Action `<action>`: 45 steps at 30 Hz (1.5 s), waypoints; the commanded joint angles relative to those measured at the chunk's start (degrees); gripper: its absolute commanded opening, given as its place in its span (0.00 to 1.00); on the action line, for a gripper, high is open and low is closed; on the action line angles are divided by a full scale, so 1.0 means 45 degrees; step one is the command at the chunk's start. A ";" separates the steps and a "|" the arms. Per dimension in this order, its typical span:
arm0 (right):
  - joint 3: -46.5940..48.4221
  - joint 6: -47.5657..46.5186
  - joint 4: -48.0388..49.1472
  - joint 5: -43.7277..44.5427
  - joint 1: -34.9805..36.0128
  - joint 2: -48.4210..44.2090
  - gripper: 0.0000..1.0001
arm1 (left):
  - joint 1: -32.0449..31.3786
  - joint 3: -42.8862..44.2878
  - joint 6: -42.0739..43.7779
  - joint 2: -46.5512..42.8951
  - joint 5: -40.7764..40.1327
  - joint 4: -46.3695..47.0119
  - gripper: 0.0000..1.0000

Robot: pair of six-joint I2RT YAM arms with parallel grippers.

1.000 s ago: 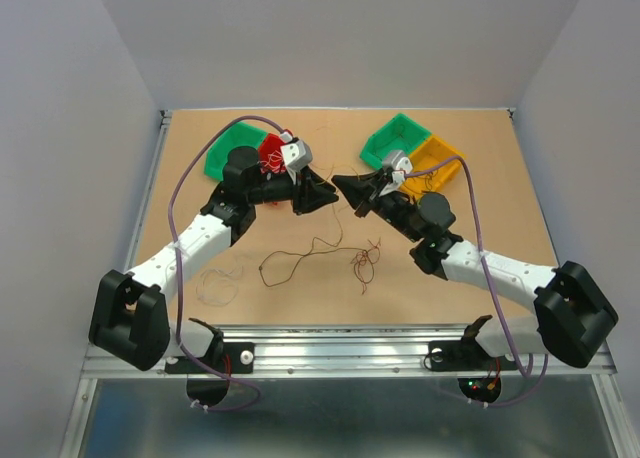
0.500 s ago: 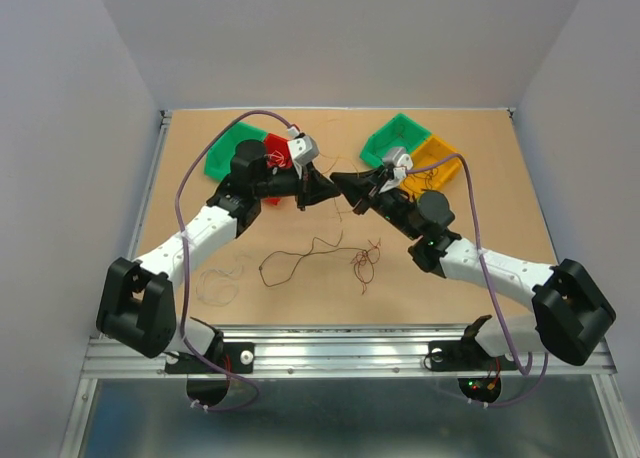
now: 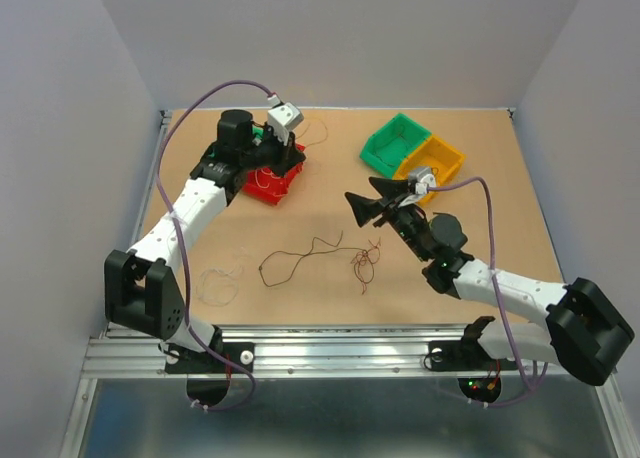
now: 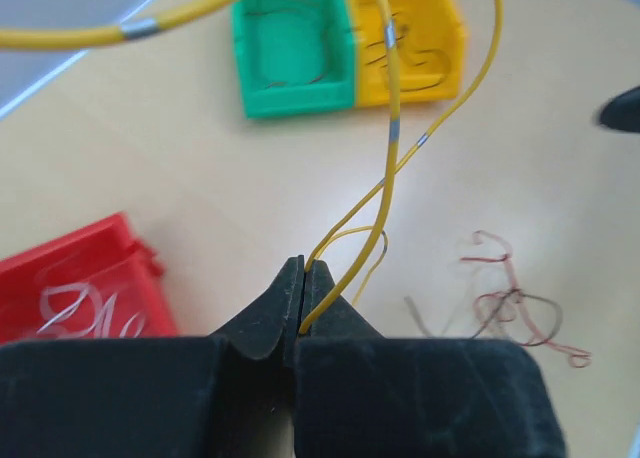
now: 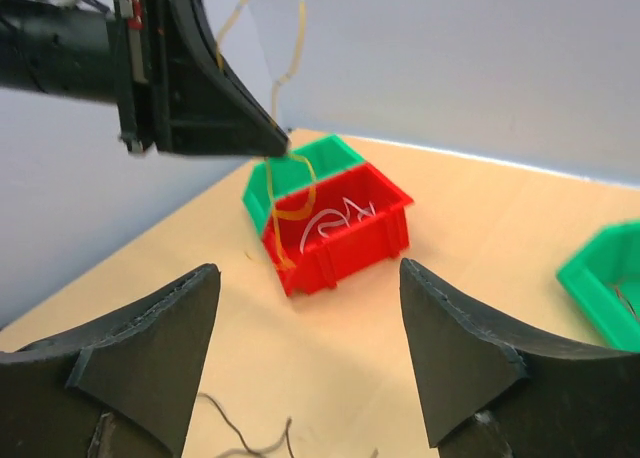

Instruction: Untangle the cables

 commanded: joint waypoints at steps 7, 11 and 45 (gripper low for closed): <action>-0.2889 0.1180 0.0658 0.0199 0.0057 -0.2216 0.78 | 0.2661 0.0632 0.2301 -0.0354 -0.5044 0.0204 0.00; -0.3748 0.1279 0.0658 -0.0036 0.0057 -0.2665 0.78 | 0.3111 0.1568 0.2652 0.0660 -0.6451 0.0635 0.00; -0.5313 0.1376 0.0209 -0.0564 0.0057 -0.4404 0.75 | 0.5848 0.4797 0.1008 0.7109 -0.2977 0.2765 0.00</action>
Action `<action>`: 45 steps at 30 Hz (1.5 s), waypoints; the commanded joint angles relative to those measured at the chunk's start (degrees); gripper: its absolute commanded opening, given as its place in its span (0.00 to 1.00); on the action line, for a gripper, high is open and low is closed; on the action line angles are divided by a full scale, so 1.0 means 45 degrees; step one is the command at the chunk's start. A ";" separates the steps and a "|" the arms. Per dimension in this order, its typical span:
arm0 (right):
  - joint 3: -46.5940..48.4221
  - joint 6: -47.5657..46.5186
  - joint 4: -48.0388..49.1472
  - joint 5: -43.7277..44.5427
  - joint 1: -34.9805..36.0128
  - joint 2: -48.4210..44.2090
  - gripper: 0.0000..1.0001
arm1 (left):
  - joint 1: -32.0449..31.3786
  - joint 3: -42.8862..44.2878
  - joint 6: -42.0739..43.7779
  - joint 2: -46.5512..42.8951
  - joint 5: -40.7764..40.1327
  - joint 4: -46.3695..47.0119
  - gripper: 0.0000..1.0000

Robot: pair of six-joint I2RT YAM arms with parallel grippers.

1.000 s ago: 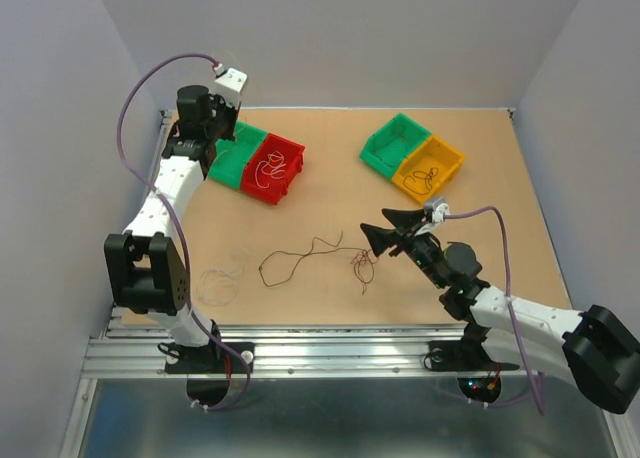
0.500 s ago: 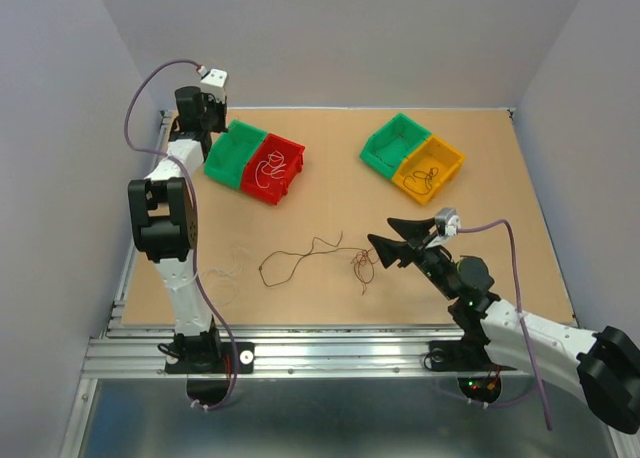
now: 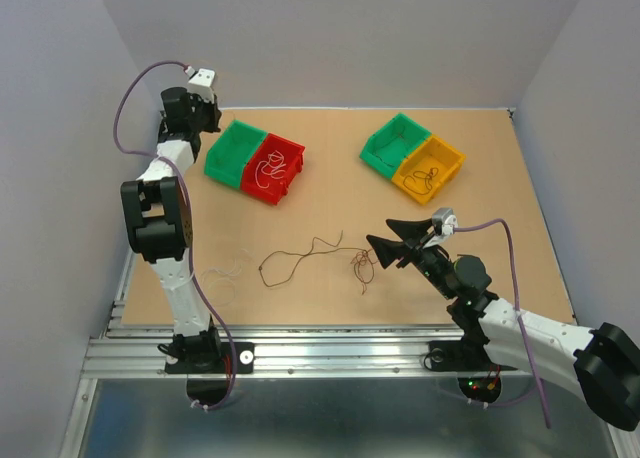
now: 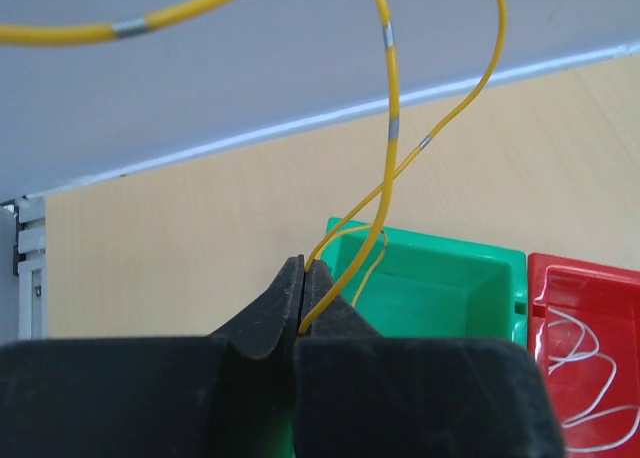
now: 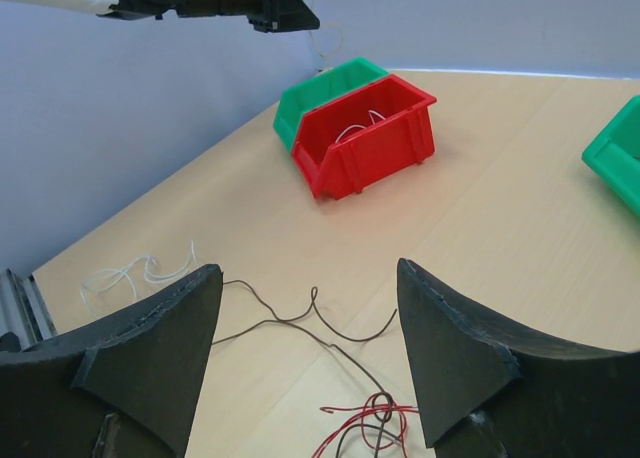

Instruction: Untangle the cables

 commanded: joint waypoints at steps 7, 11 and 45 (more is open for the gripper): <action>-0.0052 0.0070 0.0315 -0.0035 0.0047 0.0016 0.75 | -0.0093 -0.0851 0.2382 -0.0763 0.0147 -0.1998 0.00; -0.0033 0.0109 0.0315 0.0004 0.0047 0.0230 0.75 | -0.0268 -0.0812 0.3144 -0.0665 -0.0614 -0.3211 0.00; -0.0169 0.0188 0.0315 0.0277 0.0047 0.0485 0.73 | -0.1323 0.1512 0.4532 -0.0038 -0.3916 -0.7859 0.60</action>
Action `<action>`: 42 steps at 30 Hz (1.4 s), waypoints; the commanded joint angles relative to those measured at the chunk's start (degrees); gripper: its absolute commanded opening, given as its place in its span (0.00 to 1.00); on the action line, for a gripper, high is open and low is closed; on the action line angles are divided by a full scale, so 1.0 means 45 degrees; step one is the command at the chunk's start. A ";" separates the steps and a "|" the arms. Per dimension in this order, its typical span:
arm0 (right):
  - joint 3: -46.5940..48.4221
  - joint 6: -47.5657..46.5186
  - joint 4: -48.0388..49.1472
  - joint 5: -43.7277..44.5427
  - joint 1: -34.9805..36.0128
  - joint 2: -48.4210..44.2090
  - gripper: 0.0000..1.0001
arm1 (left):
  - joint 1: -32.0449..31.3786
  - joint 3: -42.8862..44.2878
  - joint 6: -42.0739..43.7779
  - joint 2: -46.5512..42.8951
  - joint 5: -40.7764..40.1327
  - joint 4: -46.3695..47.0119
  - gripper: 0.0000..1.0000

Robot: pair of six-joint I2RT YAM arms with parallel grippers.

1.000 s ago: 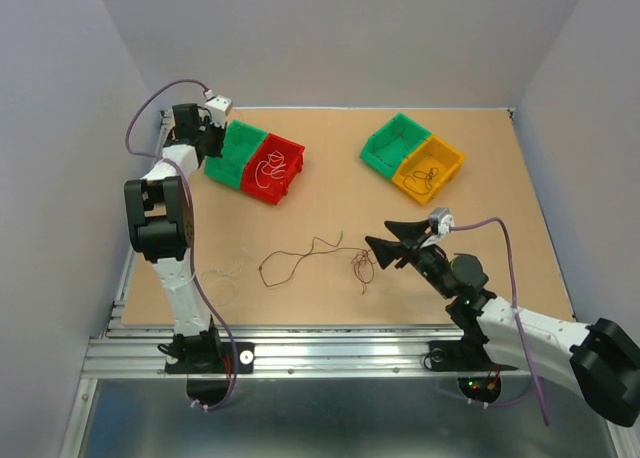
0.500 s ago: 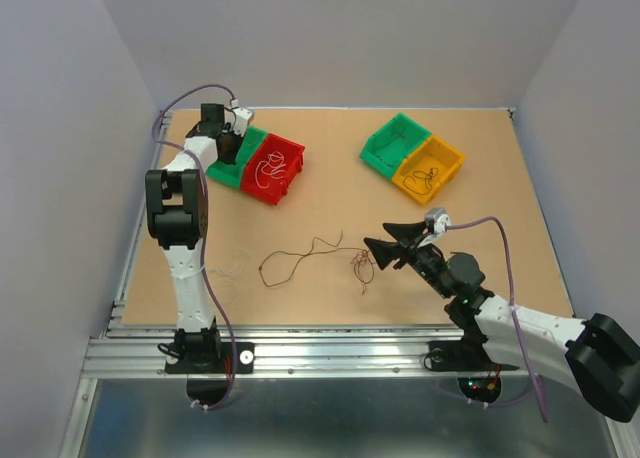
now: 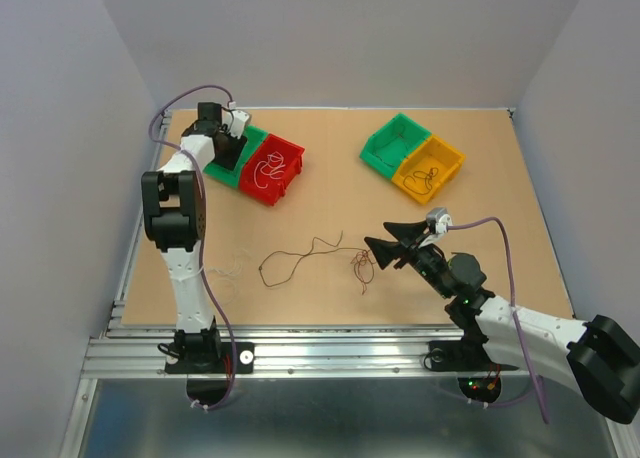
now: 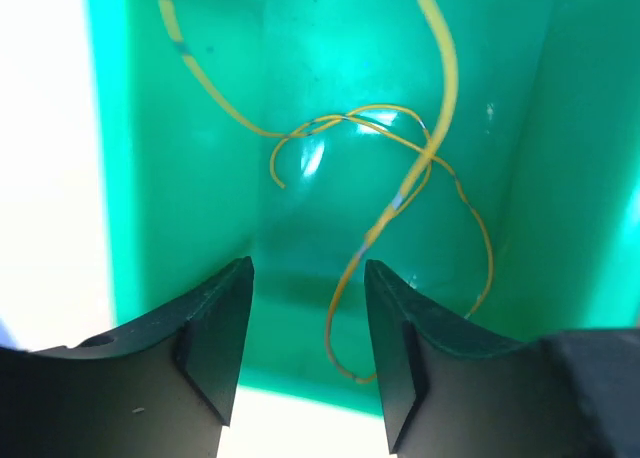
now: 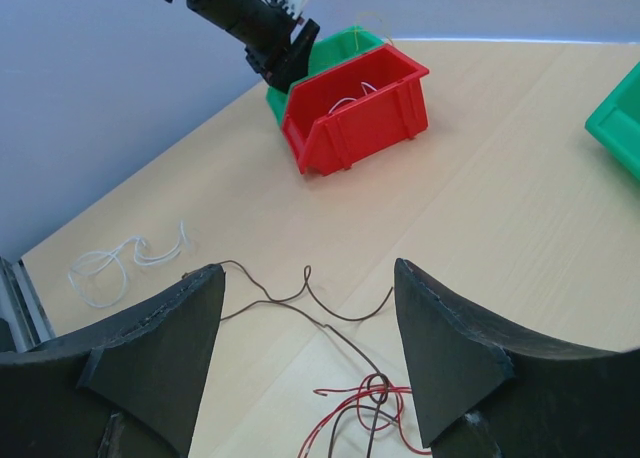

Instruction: Untangle the cables

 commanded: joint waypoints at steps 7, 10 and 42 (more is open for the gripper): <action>-0.0150 0.0105 0.0311 0.0180 0.0047 -0.0185 0.74 | 0.0036 -0.0574 0.0370 -0.3276 0.0053 -0.0410 0.61; -0.0169 0.0125 0.0311 0.0219 0.0047 -0.0205 0.73 | 0.0037 -0.0419 0.0350 -0.3687 0.0170 -0.0547 0.60; 0.0222 0.0379 0.0311 0.0004 0.0028 0.0186 0.73 | -0.1311 0.7727 -0.0860 0.2620 -0.0941 0.0605 0.84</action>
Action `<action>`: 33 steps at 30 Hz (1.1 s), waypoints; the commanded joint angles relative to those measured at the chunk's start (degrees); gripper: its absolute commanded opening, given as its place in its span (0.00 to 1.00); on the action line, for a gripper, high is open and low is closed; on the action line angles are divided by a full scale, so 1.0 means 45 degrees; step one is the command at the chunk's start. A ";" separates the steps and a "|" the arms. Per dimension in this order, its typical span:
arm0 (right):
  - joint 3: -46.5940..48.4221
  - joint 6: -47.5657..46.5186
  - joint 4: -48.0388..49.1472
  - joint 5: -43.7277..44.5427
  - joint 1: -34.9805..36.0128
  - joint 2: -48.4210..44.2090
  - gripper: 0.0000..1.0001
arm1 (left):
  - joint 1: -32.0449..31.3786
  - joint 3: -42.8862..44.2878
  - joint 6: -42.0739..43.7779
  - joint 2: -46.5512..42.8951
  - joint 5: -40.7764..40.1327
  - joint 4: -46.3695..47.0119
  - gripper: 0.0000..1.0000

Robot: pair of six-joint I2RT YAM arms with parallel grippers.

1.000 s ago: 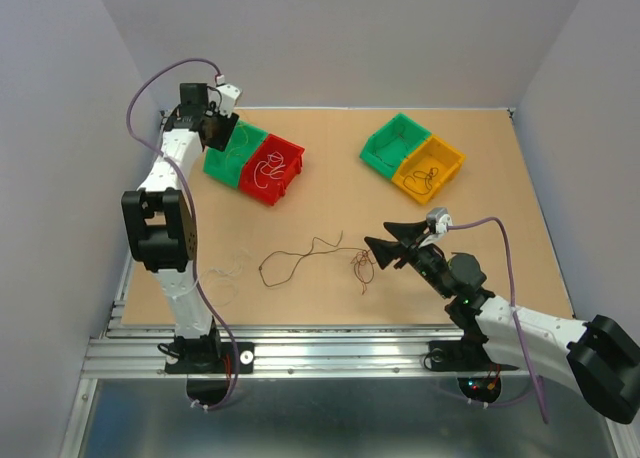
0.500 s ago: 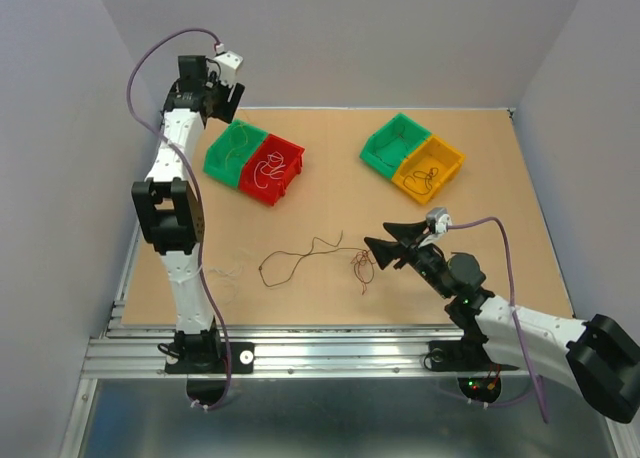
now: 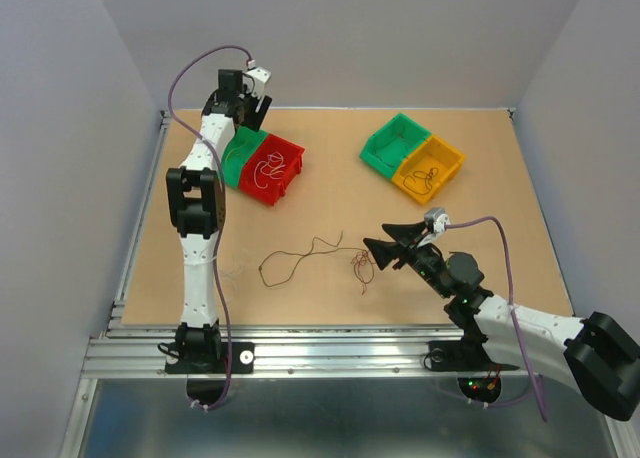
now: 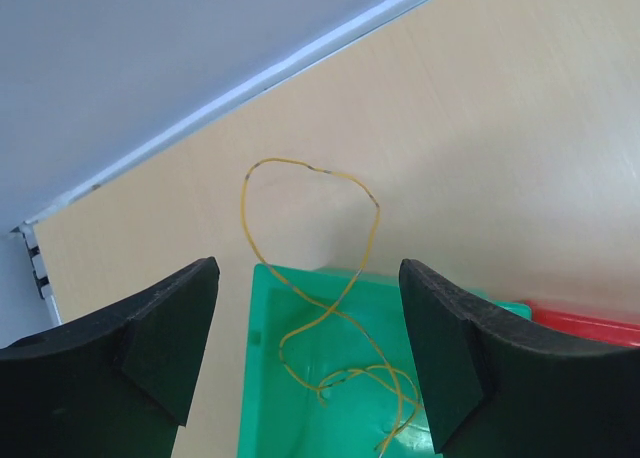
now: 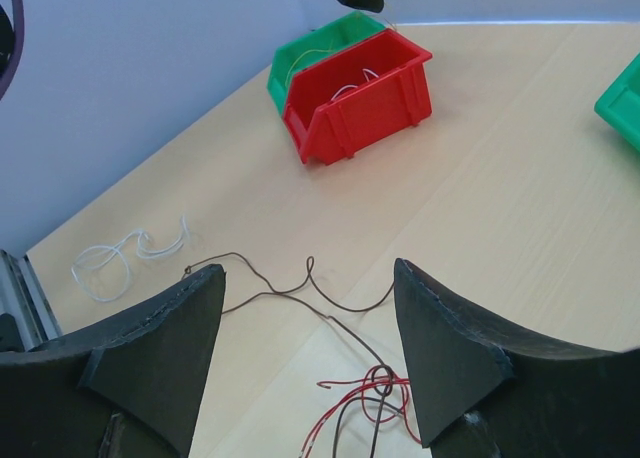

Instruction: Untangle the cables

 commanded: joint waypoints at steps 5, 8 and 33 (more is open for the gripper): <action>0.0158 0.0087 0.0320 0.0058 0.0047 -0.0232 0.73 | -0.0267 0.0903 -0.0542 0.0237 -0.1728 0.0825 0.85; 0.0119 0.0087 0.0301 0.0077 0.0047 -0.0291 0.73 | -0.0286 0.1000 -0.0658 0.0472 -0.1806 0.0845 0.84; -0.0096 0.0165 0.0301 0.0175 0.0047 -0.0486 0.72 | -0.0228 -0.0677 -0.1382 -0.1536 -0.0421 0.1526 0.00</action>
